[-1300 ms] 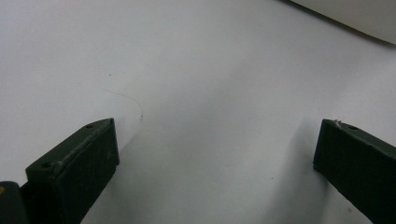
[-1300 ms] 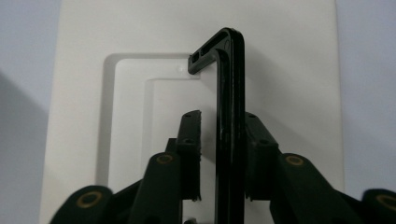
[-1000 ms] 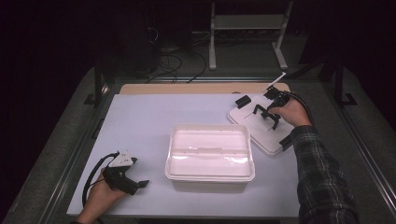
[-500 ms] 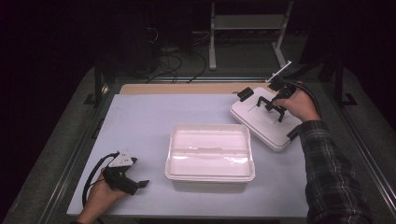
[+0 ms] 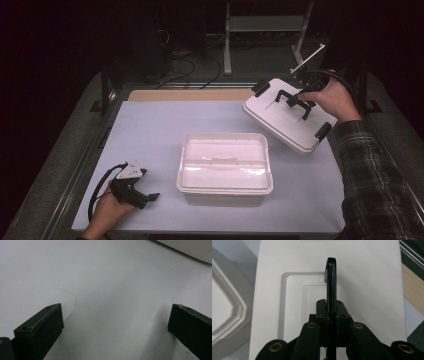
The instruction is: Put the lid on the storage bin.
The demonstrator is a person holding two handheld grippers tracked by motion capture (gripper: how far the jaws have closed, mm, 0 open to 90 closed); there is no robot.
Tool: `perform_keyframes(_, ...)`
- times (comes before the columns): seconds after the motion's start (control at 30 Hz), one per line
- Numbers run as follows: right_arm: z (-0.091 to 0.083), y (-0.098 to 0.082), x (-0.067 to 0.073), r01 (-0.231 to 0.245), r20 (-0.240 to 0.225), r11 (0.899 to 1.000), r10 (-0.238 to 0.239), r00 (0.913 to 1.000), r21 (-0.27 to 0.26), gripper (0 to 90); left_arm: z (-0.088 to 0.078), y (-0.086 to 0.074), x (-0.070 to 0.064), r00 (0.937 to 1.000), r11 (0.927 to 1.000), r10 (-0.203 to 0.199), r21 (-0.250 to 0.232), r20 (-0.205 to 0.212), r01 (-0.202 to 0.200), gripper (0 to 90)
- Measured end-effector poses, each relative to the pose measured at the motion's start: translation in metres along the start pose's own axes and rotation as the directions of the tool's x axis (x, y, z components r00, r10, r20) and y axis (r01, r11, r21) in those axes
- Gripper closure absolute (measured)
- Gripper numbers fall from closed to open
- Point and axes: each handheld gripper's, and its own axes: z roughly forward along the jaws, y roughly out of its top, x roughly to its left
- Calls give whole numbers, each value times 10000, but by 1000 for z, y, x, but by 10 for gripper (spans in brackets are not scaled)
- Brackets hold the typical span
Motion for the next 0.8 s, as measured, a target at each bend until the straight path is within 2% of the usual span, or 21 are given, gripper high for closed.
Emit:
perform_keyframes(0.23, -15, 8, 22, 746, -660, 9970, -759, 9949, -224, 840, 0, 0, 0, 10000, 10000, 7, 8, 1, -7, 0)
perform_keyframes(0.37, -16, 14, 38, 1291, -1021, 9910, -1320, 9860, -344, 840, 0, 0, 0, 10000, 10000, 18, 15, -1, -18, 0)
perform_keyframes(0.53, -13, 22, 62, 2205, -1380, 9739, -2259, 9643, -534, 840, 0, 0, 0, 10000, 10000, -6, -1, 3, 6, 0)
perform_keyframes(0.6, -12, 25, 69, 2422, -1490, 9685, -2483, 9572, -582, 840, 0, 0, 0, 10000, 10000, 9, 10, 3, -9, 0)
perform_keyframes(0.8, -6, 34, 96, 3284, -2025, 9424, -3343, 9205, -629, 840, 0, 0, 0, 10000, 10000, 5, 7, 2, -5, 0)
